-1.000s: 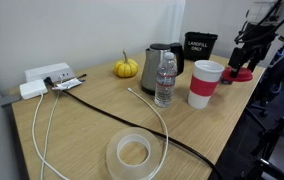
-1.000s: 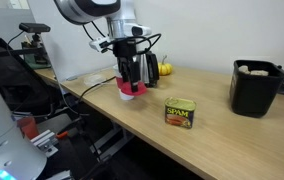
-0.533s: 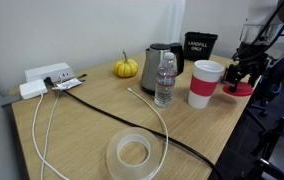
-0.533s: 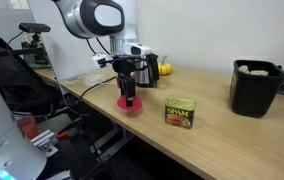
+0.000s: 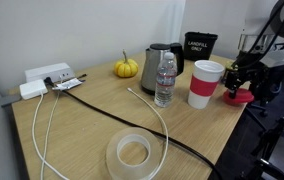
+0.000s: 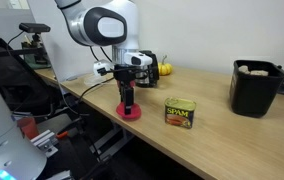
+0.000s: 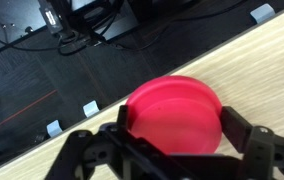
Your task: Take the lid on the cup and put it on the table
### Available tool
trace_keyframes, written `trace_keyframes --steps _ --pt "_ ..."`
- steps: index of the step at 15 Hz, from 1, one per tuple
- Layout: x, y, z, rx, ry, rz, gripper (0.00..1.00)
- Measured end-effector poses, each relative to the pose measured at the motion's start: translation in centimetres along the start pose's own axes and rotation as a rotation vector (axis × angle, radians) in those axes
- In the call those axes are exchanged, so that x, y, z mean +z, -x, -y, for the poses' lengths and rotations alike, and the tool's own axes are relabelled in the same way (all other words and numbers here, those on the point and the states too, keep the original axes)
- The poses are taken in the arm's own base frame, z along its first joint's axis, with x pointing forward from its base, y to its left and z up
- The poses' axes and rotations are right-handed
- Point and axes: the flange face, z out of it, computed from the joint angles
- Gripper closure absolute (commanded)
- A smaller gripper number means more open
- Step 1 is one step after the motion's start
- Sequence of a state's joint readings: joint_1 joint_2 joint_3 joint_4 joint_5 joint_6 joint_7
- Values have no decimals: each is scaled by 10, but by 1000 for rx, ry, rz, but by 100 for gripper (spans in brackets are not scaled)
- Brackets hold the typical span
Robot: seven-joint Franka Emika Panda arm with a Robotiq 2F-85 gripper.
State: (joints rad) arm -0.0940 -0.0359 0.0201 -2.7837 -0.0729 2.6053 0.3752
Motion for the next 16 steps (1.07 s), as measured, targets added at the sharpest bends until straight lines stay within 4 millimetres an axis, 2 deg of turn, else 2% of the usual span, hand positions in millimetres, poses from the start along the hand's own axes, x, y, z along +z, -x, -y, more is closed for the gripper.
trace_keyframes --steps 2,9,12,16 --pt "-2 -3 -2 18 -11 -7 0" --pt "-14 -12 -4 48 -45 -55 0" --pt "-34 -15 -7 45 -66 -103 0" --pt "-74 -17 -15 35 -96 -200 0"
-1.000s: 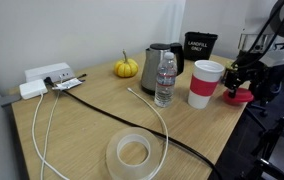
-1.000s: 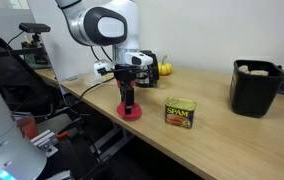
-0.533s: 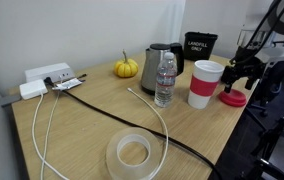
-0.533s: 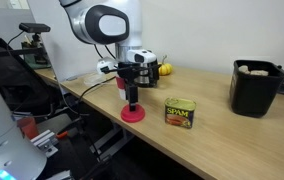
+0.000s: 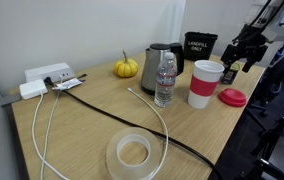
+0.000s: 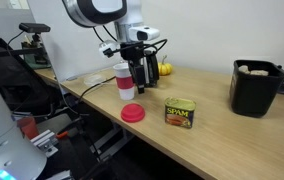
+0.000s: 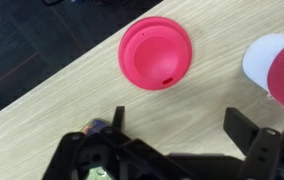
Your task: Take the lid on the cup and put it on the table
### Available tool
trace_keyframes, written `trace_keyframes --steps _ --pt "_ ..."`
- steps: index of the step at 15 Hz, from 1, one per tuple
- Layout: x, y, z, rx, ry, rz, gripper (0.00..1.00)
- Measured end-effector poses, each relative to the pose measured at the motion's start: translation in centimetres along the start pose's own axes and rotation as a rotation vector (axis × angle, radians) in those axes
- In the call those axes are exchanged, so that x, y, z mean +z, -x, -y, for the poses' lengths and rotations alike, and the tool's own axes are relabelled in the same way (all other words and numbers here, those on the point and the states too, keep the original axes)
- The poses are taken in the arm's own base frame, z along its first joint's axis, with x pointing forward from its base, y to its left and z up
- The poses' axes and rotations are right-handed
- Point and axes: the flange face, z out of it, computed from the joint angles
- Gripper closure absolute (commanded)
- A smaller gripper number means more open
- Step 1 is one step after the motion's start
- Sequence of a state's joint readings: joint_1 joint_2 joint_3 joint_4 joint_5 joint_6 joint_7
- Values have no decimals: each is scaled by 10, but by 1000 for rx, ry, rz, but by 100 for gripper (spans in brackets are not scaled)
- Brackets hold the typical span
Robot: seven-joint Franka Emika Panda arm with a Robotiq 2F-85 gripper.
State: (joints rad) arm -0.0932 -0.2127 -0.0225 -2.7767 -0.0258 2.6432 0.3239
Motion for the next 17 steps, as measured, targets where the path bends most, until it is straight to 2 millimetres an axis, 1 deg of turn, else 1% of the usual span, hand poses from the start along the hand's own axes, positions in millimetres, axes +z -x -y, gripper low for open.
trace_keyframes --steps 4,9,17 --pt "-37 -8 -3 -10 -10 -83 0" --pt "-67 3 -10 1 1 -50 0" --pt "-68 4 -10 1 3 -46 0"
